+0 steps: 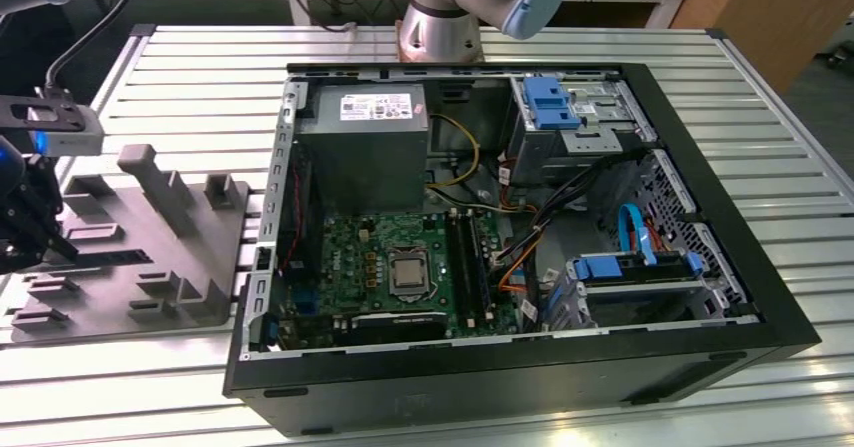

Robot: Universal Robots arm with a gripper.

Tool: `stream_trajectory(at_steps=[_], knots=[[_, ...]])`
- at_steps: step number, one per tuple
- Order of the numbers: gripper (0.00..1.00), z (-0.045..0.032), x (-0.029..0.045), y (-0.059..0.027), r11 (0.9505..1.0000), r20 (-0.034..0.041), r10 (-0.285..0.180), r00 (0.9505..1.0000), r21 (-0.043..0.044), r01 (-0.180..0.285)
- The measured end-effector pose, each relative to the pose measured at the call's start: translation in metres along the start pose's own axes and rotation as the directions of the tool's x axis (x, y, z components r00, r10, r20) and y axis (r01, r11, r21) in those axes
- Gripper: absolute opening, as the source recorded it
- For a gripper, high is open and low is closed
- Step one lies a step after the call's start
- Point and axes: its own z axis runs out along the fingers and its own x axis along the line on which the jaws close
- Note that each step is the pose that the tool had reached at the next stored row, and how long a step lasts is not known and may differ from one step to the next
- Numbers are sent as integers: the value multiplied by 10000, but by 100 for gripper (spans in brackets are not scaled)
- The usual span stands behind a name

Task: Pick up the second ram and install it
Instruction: 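Pick up the second ram and move it above second insertion slot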

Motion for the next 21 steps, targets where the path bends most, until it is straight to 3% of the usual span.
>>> stream_trajectory(at_steps=[21], knots=[[11,-280,-16,13,10000,0,1,10000,0,-1]])
